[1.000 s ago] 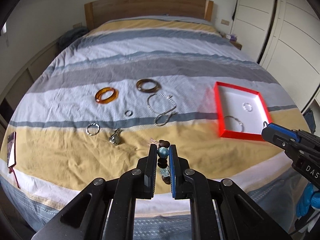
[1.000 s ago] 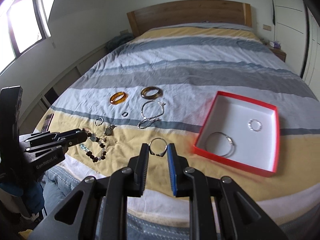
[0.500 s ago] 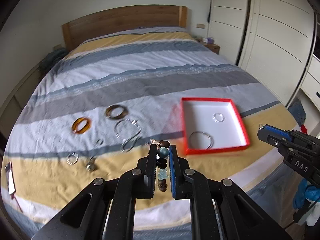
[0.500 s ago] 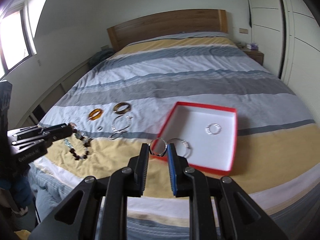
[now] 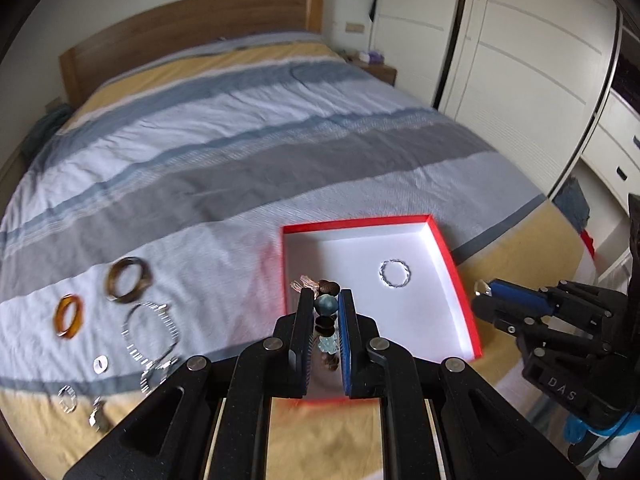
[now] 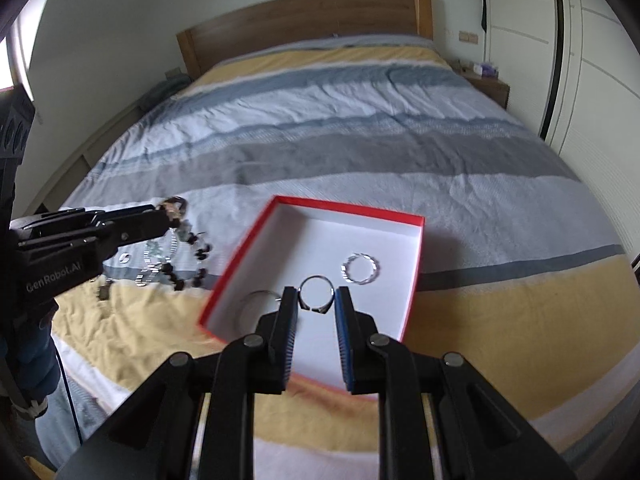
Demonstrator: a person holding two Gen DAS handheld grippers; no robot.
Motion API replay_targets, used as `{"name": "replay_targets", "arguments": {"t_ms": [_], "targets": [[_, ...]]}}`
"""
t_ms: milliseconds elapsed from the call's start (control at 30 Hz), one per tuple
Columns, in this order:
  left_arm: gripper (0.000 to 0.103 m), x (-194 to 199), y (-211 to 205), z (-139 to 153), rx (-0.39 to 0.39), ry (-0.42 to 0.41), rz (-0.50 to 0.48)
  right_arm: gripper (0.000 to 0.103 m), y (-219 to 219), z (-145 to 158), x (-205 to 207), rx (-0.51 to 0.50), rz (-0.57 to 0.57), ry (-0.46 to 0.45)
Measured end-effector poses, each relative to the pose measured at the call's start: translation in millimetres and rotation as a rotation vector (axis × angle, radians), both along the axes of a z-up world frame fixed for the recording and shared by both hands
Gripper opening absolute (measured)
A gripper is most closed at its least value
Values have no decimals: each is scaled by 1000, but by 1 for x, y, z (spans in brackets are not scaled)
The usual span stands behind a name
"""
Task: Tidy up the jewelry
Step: 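Carry the beaded bracelet and silver ring in both tools into the red box, then open both tools to release the bracelet and ring inside the box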
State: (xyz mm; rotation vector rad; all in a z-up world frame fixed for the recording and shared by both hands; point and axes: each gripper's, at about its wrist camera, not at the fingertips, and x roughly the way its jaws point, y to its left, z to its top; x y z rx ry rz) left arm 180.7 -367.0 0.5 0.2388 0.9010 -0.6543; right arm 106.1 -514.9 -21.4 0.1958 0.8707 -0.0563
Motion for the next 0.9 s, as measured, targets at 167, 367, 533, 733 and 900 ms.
{"name": "replay_targets", "arguments": {"t_ms": [167, 367, 533, 733, 900], "targets": [[11, 29, -29, -37, 31, 51, -13, 18, -22, -29, 43, 8, -9, 40], [11, 56, -53, -69, 54, 81, -25, 18, -41, -60, 88, -1, -18, 95], [11, 73, -63, -93, 69, 115, -22, 18, -53, -82, 112, -11, -39, 153], [11, 77, -64, -127, 101, 167, -27, 18, -56, -99, 126, -42, -33, 200], [11, 76, -61, -133, 108, 166, -35, 18, -52, -103, 130, -87, -15, 219]]}}
